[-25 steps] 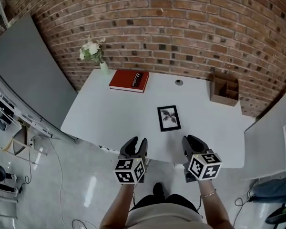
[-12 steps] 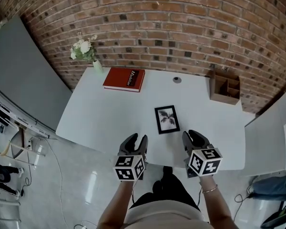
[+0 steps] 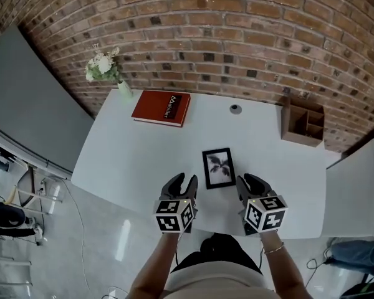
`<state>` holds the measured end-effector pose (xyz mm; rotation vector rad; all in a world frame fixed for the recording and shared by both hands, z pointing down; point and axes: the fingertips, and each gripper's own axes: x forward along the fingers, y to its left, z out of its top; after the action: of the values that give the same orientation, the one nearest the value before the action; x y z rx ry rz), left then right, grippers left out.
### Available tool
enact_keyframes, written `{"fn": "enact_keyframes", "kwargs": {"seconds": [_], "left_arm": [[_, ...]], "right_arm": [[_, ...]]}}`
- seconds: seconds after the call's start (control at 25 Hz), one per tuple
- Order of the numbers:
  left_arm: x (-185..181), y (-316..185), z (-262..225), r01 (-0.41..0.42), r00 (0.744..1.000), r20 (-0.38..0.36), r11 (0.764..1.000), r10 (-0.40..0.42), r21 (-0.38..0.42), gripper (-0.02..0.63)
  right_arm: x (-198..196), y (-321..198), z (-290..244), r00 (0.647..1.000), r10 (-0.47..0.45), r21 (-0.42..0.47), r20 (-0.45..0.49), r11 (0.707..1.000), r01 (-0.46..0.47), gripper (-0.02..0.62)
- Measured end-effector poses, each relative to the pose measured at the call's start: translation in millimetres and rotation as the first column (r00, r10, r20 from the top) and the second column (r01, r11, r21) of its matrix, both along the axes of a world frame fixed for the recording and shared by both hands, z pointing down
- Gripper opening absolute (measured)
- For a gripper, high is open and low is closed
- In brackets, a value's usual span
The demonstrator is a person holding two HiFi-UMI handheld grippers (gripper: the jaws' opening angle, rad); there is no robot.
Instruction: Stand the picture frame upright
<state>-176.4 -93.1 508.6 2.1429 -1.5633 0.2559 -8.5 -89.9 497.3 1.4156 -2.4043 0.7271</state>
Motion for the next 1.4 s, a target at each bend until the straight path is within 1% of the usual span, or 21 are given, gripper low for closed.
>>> {"fn": "enact_keyframes", "kwargs": {"seconds": [0.32,0.64,1.0,1.16,1.4], "left_arm": [[22,-44,27,-0.006,1.0,0.019,0.997,0.007,-0.073,0.14],[38,-73,57,0.006,0.999,0.046,0.989,0.001,-0.149,0.144],[46,-82,86,0.025,0.996,0.09,0.965,-0.002,-0.261,0.146],[45,-81,95,0.039,0.994,0.109,0.952,-0.007,-0.302,0.146],[47,-83,101,0.036,0.991,0.13,0.935,0.012,-0.354,0.146]], "right_arm": [[2,-32,18,1.0,-0.022,-0.045,0.013,0.999,0.023,0.081],[4,-45,36,0.999,-0.039,-0.086,0.008,0.995,0.04,0.081],[3,-52,47,0.998,-0.062,-0.117,0.011,0.991,0.063,0.081],[2,-54,51,0.998,-0.069,-0.13,0.012,0.989,0.07,0.081],[4,-54,55,0.998,-0.066,-0.15,0.017,0.986,0.068,0.081]]}}
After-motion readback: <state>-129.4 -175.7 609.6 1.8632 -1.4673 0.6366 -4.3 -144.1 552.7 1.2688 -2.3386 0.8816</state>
